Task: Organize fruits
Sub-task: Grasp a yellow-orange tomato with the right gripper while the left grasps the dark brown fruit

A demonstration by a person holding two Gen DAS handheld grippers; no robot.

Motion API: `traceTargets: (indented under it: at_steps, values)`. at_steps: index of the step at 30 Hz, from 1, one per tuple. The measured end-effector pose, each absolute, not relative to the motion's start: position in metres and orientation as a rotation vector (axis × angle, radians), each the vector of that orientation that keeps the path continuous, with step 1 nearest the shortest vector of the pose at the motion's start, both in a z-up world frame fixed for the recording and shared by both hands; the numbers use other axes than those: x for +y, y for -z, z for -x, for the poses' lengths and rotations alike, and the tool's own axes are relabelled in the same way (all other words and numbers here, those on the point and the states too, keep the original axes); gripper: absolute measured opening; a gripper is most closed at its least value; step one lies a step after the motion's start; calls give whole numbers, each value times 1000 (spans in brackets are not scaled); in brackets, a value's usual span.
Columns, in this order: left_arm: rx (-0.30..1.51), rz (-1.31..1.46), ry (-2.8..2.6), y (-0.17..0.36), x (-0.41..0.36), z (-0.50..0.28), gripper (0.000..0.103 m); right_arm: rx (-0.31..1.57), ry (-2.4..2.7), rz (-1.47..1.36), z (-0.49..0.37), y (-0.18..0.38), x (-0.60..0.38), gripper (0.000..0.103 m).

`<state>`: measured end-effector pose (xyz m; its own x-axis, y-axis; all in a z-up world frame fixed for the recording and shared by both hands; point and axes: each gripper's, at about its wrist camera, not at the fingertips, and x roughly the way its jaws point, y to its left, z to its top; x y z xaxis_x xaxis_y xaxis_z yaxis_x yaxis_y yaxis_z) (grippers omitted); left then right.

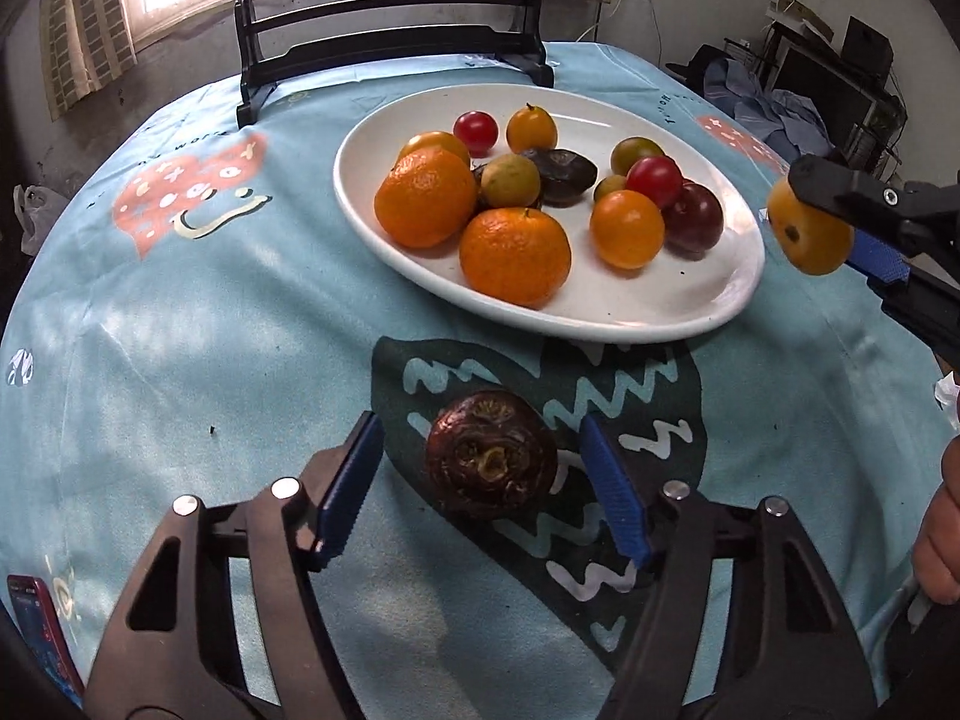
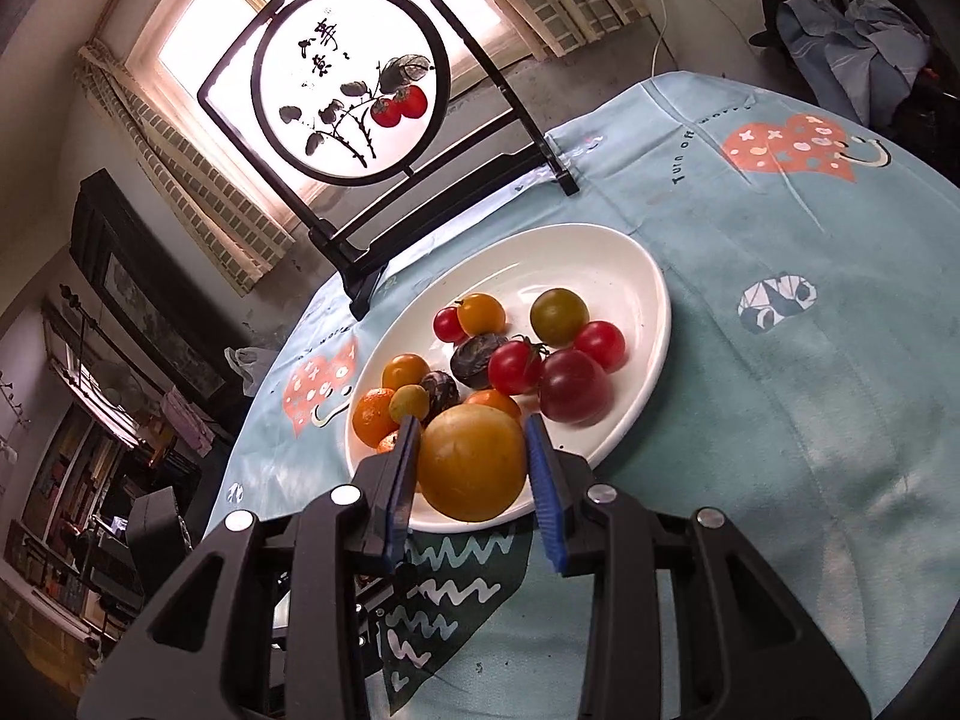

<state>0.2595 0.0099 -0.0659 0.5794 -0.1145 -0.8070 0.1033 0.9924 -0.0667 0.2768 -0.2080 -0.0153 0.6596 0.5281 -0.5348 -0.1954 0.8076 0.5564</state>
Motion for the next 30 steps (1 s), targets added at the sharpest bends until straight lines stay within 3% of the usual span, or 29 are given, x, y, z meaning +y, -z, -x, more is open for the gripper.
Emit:
traceTargets:
  at_steps: [4, 13, 30]
  values:
    - [963, 7, 141, 70, 8, -261, 57, 747, -426, -478, -277, 15, -207, 36]
    - [949, -46, 123, 69, -2, -257, 44, 728, -402, -452, -280, 19, -208, 36]
    - [876, -27, 125, 55, 1, -239, 43, 636, -440, -284, -271, 20, -179, 36]
